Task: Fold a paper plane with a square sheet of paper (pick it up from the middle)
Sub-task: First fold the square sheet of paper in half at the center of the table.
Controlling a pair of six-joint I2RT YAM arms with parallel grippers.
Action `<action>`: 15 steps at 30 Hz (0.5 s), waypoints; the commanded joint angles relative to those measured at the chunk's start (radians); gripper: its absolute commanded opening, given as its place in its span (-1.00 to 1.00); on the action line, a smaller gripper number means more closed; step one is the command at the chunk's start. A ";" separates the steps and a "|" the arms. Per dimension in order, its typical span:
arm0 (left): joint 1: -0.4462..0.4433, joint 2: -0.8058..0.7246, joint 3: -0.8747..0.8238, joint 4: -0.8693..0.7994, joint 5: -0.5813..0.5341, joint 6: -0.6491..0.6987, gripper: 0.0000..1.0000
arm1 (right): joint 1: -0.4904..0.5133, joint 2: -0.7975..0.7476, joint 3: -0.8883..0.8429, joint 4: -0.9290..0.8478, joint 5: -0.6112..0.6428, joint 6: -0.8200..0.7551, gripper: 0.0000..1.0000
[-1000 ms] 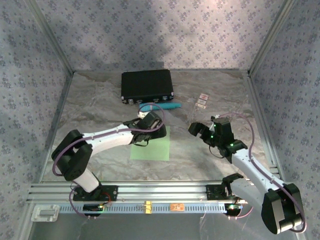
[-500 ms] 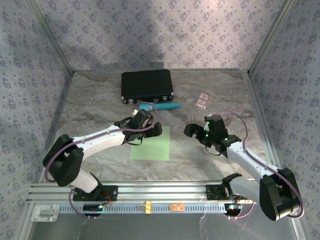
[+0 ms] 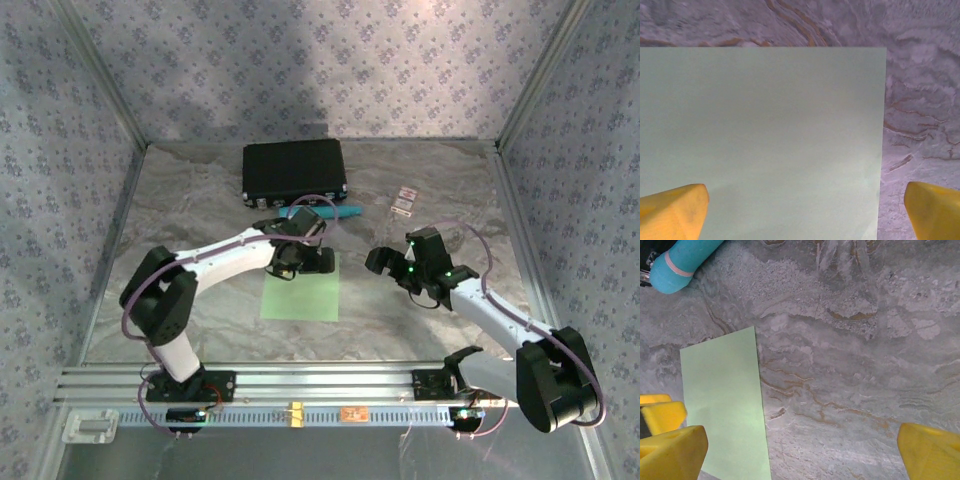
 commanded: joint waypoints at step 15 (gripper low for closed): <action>-0.007 0.083 0.034 -0.172 -0.024 0.007 1.00 | 0.005 -0.005 0.018 -0.046 0.020 -0.001 0.98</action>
